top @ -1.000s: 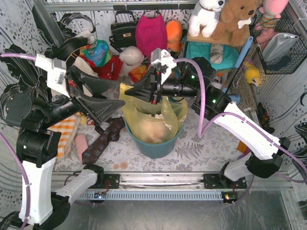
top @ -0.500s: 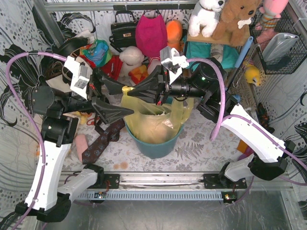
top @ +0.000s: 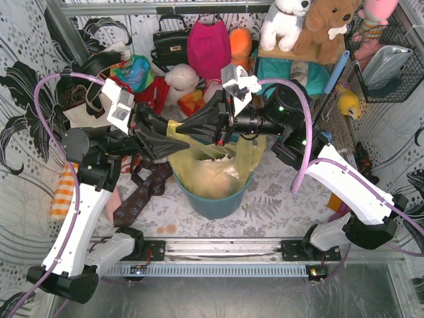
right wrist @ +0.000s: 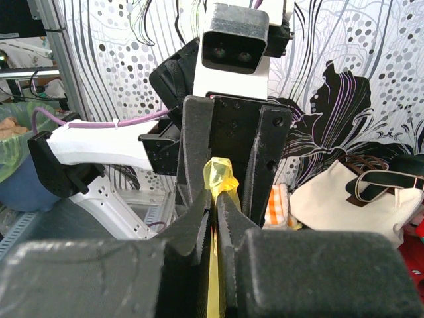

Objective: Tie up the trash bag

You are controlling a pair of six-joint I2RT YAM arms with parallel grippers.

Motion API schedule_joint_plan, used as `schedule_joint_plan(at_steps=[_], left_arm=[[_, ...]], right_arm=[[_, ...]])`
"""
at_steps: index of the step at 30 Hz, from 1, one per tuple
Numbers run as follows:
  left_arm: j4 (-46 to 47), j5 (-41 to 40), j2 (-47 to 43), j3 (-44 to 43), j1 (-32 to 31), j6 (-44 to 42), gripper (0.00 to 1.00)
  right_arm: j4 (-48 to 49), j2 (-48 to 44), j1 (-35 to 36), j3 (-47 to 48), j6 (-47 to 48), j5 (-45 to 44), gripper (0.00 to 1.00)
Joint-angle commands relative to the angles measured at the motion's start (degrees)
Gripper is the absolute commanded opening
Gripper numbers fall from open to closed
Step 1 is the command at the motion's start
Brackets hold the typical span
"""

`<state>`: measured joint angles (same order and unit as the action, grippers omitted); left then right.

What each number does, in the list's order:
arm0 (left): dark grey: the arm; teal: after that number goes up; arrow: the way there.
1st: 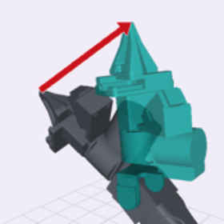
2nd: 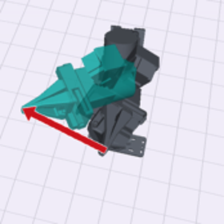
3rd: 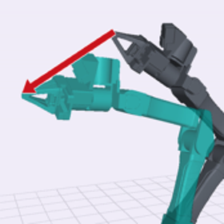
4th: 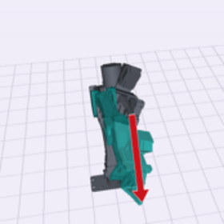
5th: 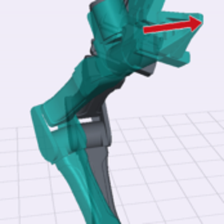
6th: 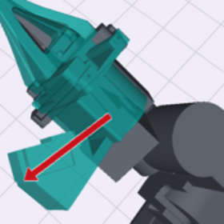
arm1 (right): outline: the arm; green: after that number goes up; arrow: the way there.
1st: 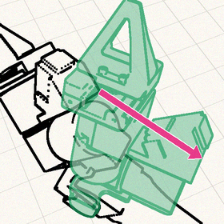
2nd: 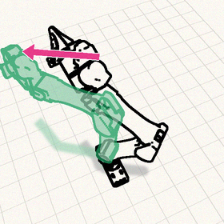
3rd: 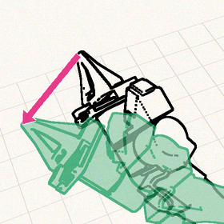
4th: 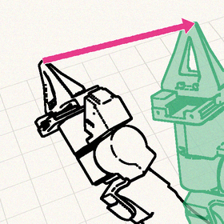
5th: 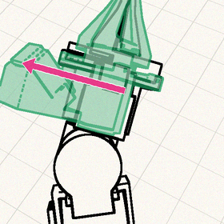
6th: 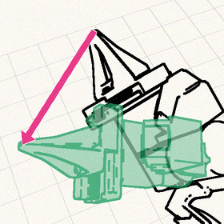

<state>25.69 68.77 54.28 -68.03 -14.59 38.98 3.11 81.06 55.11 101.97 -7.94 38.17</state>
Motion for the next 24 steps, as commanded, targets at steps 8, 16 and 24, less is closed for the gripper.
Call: schedule_joint_plan(at_steps=[8,16,24], left_arm=[[3.45,-3.82,-0.71,-0.69,-0.28,1.51,0.03],[-8.19,-9.76,-3.49,-0.14,-0.23,-6.79,0.0],[-9.41,-10.77,-3.74,0.38,-0.23,-7.21,0.0]], right_arm=[[-1.81,-1.59,0.25,2.01,0.1,-5.9,0.15],[-13.13,-14.93,0.21,-3.15,0.16,-28.73,0.52],[-21.04,-23.59,0.26,-11.44,2.65,-41.3,0.81]])
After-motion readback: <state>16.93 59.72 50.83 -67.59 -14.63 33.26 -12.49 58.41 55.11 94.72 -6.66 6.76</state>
